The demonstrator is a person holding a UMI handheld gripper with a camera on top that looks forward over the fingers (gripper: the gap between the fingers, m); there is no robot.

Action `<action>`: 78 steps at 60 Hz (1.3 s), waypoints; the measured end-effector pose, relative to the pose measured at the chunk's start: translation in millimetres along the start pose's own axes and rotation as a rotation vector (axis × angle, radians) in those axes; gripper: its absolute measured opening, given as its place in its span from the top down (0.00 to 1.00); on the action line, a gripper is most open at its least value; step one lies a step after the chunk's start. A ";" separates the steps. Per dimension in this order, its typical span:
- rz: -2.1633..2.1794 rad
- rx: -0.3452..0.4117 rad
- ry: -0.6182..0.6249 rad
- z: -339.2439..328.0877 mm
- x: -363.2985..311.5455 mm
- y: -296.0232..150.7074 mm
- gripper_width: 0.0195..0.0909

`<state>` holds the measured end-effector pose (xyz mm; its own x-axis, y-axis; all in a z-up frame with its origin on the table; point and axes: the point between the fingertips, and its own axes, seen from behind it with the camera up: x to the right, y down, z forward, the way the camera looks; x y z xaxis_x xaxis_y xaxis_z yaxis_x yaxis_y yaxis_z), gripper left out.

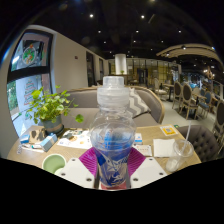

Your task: Pour water

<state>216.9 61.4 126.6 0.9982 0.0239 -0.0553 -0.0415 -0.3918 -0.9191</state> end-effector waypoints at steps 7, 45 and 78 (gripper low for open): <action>-0.015 -0.025 0.004 13.1 6.7 35.6 0.77; 0.065 -0.214 0.152 -66.0 2.3 73.2 0.07; 0.025 -0.191 0.227 -339.4 -125.0 -21.7 0.07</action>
<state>107.8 -245.3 285.9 0.9821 -0.1858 0.0314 -0.0786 -0.5558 -0.8276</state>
